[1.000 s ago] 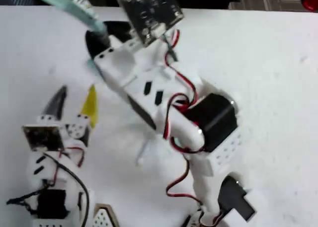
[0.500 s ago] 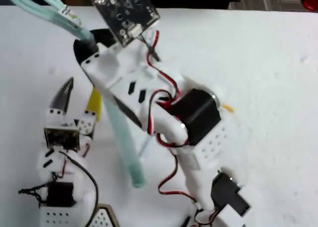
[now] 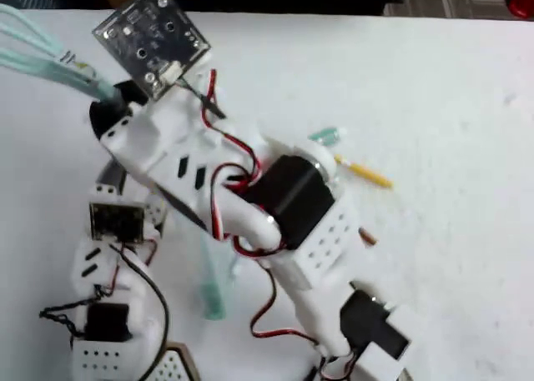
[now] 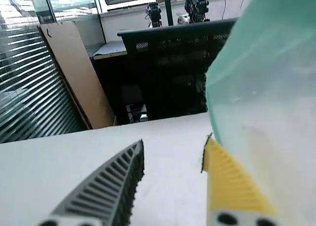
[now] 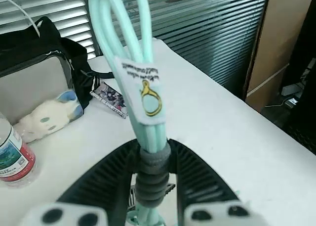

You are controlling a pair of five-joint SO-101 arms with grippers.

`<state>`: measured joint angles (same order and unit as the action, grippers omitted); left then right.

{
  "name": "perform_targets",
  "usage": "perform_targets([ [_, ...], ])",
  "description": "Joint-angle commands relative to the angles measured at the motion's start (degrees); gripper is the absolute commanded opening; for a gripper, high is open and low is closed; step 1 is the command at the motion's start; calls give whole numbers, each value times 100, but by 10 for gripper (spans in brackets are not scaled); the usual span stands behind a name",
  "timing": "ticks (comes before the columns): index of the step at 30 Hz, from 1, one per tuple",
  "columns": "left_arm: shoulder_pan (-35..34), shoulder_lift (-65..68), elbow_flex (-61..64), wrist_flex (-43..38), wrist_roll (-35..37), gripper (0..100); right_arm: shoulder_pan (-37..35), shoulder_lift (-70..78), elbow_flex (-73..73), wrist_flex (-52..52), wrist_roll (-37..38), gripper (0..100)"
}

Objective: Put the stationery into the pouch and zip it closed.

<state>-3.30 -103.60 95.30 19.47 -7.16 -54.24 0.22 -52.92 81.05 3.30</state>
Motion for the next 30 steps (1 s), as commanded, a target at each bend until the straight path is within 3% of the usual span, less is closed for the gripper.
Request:
perform_targets([
  [1, -365, -75, -308, 703, -18, 212, -57, -57, -70, -13, -62, 17],
  [7, -1112, -75, -2075, 3244, 844, 273, -40, 4, -26, -119, -62, 17],
  [10, -1007, -75, -2998, 4413, 844, 297, -40, 4, -26, -286, -62, 17],
  [15, -760, -75, -4132, 5556, 879, 301, -48, 4, -26, -444, -62, 17],
  [18, -488, -66, -4440, 5679, 1152, 303, -48, 4, -26, -462, -62, 17],
  [23, 1165, -66, -4615, 5705, 1398, 344, -57, 4, -26, -470, -62, 17],
  [25, 1525, -40, -4580, 5565, 1398, 347, -75, 4, -26, -462, -62, 17],
  [30, 1332, -48, -3982, 5213, 1398, 344, -57, -57, -62, -444, -62, 17],
])
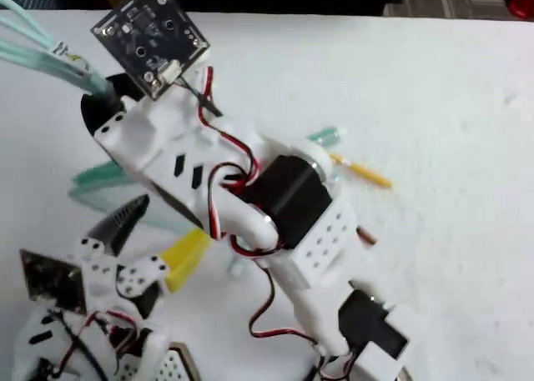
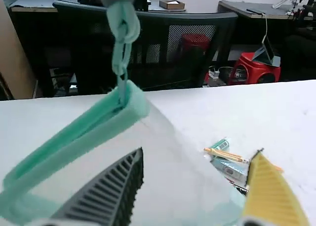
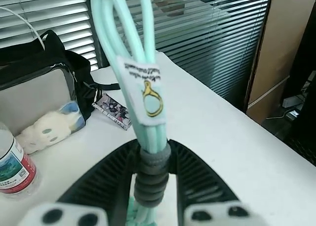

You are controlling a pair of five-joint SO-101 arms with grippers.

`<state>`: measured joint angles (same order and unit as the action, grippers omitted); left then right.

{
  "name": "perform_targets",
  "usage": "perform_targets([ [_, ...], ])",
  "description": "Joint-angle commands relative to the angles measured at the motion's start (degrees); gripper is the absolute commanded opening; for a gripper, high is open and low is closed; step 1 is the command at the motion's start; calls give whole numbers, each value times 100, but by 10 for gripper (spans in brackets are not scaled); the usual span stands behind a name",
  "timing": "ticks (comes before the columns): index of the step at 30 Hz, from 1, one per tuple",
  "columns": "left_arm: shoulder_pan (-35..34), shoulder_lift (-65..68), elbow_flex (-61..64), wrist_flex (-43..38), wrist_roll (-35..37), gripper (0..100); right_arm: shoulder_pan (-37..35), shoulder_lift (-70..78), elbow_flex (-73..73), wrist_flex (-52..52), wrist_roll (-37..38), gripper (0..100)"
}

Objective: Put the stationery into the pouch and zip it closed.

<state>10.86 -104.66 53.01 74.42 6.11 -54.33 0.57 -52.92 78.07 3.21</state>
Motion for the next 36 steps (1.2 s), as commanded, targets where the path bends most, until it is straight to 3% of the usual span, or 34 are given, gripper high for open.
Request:
perform_targets([
  [1, -171, 57, 299, -273, 70, 344, -31, -92, -70, -145, -53, 17],
  [6, -760, 31, 316, -202, 62, 343, 215, -48, -79, -347, 0, 17],
  [13, -1947, 31, 536, -114, 35, 344, 1130, -40, -70, -1323, 0, 17],
  [18, -2554, 31, 1310, -949, 35, 343, 1358, -40, -35, -1341, 0, 17],
  [26, -2800, 48, 2936, -3218, 35, 343, 1411, -40, -26, 66, 9, 17],
  [29, -2774, 57, 2998, -3499, 35, 343, 1446, -40, -26, 514, 35, 17],
  [36, -2765, 57, 2998, -3666, 70, 321, 1464, 66, -26, 1209, 1363, 17],
])
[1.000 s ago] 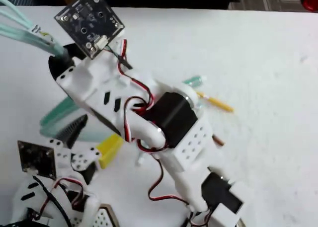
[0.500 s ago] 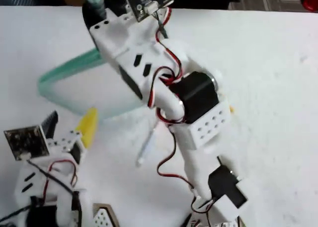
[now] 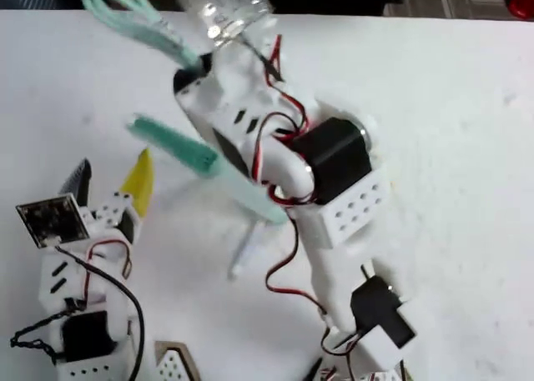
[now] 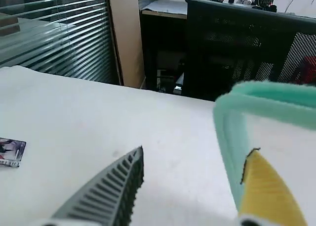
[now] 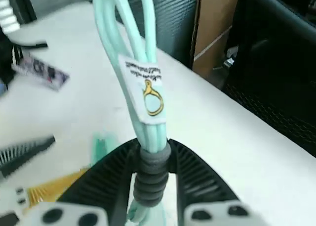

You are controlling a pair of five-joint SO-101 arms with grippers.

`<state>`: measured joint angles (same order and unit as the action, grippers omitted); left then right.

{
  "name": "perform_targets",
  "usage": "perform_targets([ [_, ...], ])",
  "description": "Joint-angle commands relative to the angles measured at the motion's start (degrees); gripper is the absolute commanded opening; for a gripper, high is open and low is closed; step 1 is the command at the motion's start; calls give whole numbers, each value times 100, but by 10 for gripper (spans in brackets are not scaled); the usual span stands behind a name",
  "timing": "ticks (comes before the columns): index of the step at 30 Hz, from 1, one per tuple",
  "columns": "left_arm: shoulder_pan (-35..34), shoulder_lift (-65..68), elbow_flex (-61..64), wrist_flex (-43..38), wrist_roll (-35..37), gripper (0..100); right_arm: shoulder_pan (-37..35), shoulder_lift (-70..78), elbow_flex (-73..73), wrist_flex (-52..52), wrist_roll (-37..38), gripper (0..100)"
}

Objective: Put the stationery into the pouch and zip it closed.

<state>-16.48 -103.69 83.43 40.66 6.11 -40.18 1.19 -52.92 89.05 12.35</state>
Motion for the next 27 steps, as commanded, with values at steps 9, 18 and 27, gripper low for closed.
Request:
perform_targets([
  [9, 708, -40, -35, -255, 273, 321, -312, 233, -26, 945, 1609, 22],
  [18, 734, -40, -35, -255, 580, 321, -1024, 207, 615, 945, 1600, 139],
  [27, 760, -40, -26, -246, 589, 321, -884, 259, 1345, 936, 1600, 136],
])
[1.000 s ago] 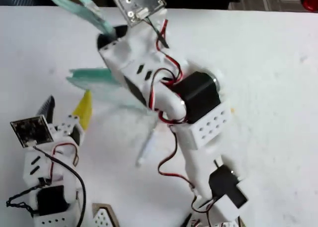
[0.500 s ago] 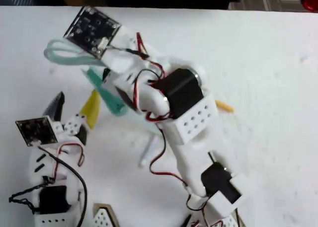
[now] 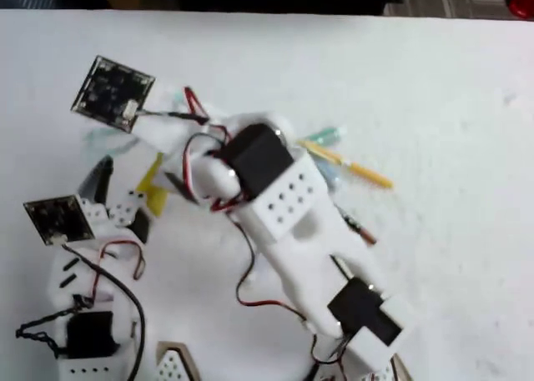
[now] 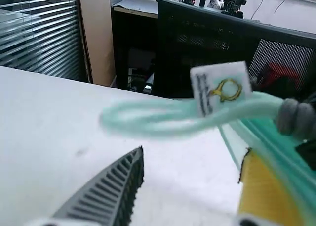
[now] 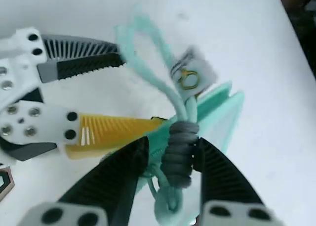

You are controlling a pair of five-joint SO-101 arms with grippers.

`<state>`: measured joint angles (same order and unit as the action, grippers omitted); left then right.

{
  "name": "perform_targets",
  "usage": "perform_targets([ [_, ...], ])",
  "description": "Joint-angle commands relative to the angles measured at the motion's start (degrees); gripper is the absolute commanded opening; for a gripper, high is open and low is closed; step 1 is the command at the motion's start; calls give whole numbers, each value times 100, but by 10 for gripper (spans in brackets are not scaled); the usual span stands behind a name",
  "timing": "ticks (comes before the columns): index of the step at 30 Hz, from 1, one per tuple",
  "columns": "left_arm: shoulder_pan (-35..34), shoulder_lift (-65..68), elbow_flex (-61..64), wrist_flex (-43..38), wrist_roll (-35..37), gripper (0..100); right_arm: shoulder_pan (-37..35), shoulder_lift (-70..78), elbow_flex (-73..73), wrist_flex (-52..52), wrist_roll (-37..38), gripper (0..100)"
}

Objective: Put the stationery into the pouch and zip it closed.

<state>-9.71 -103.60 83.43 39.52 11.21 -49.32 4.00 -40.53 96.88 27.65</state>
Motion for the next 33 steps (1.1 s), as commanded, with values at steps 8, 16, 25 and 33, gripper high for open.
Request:
perform_targets([
  [8, 84, -57, -44, -132, 88, 321, 453, 374, 149, -233, 79, 123],
  [16, 40, -75, -571, 1002, 53, 295, 716, 409, 185, -831, 123, 16],
  [25, -690, -75, -563, 1196, 79, 172, 1226, 418, 237, -620, 668, 30],
  [33, -1341, -75, -510, 1081, 88, 82, 1270, 1279, 1266, -207, 2022, 238],
])
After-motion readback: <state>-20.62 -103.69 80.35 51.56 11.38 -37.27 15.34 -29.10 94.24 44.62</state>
